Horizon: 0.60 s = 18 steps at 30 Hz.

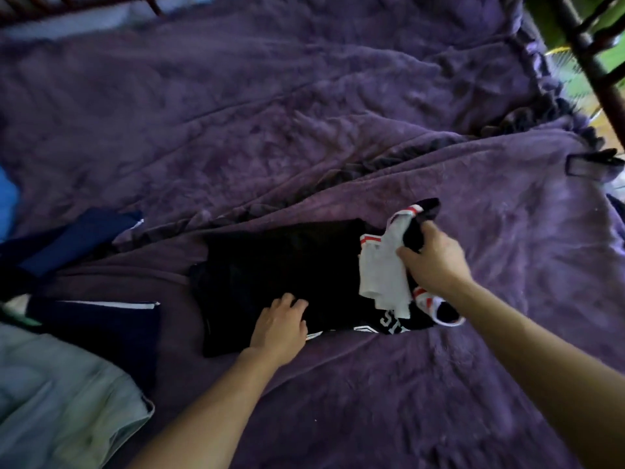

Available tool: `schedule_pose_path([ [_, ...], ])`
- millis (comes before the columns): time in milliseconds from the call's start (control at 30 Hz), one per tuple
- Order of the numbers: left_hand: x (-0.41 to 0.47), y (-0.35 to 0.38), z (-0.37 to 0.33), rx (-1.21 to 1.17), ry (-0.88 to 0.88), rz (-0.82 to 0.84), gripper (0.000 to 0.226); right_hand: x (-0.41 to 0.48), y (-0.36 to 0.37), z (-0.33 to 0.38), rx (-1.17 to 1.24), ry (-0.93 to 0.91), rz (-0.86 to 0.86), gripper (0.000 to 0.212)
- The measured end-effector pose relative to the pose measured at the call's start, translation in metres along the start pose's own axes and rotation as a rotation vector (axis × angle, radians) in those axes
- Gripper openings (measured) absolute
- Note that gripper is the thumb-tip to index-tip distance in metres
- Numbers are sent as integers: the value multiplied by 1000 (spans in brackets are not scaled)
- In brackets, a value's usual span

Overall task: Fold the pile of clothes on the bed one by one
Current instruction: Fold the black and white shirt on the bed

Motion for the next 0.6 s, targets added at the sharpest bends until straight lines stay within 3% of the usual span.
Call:
schedule_pose_path([
  [133, -26, 4, 46, -52, -103, -5, 40, 6, 99, 68, -96, 9, 181, 29],
  [200, -34, 11, 62, -73, -127, 1, 40, 3, 152, 79, -163, 10, 352, 32],
  [300, -37, 16, 75, -119, -122, -23, 40, -9, 201, 73, -41, 94, 613, 63],
  [367, -36, 15, 73, -136, -91, -66, 41, -9, 191, 66, 150, 109, 503, 58],
  [433, -31, 14, 63, -115, -19, -115, 44, -1, 150, 49, 199, 68, 171, 37],
  [500, -20, 11, 45, -57, 91, -172, 46, 6, 107, 20, 110, 88, -112, 32],
  [533, -13, 9, 34, -24, 148, -198, 47, 9, 94, 6, 74, 119, -159, 35],
  [600, 6, 12, 17, 44, 227, -195, 49, 17, 94, -21, 108, 223, -67, 48],
])
Point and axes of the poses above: each hand's wrist, its own x-axis towards the middle knuckle, its own y-axis out of the palm, z = x × y, the point moved 7 cm from there along x, towards the middle knuckle, and after that the axes turned 3 degrees about z, right-handed, at the moved point
